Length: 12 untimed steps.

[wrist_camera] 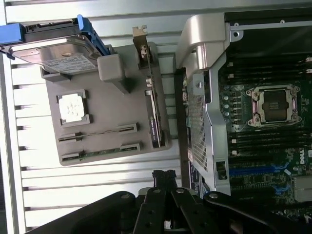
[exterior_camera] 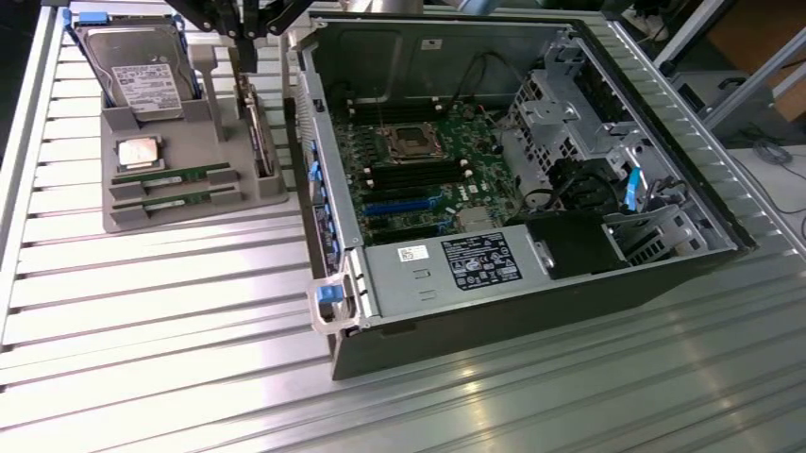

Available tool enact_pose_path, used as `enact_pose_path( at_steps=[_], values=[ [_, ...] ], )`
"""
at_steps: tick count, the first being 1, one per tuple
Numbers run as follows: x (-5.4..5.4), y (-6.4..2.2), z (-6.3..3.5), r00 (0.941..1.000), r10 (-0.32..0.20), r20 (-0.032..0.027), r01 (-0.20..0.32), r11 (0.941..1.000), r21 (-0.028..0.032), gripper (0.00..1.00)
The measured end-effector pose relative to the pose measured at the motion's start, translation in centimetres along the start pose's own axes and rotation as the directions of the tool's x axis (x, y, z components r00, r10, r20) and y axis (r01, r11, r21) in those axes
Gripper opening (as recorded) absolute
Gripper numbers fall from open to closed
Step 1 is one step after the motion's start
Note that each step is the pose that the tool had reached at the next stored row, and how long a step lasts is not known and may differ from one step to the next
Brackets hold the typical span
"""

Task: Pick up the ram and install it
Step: 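Reach for the ram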

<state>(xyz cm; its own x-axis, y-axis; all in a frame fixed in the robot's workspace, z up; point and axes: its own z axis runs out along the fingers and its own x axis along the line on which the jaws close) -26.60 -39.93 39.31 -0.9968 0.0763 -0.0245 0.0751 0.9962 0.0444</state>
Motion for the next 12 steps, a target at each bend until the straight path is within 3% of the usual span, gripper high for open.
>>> enact_pose_path(
  at_steps=[12],
  values=[
    [1.7,-0.14,-0.04,1.0,0.0,0.0,0.0,1.0,0.0,0.11]
  ],
)
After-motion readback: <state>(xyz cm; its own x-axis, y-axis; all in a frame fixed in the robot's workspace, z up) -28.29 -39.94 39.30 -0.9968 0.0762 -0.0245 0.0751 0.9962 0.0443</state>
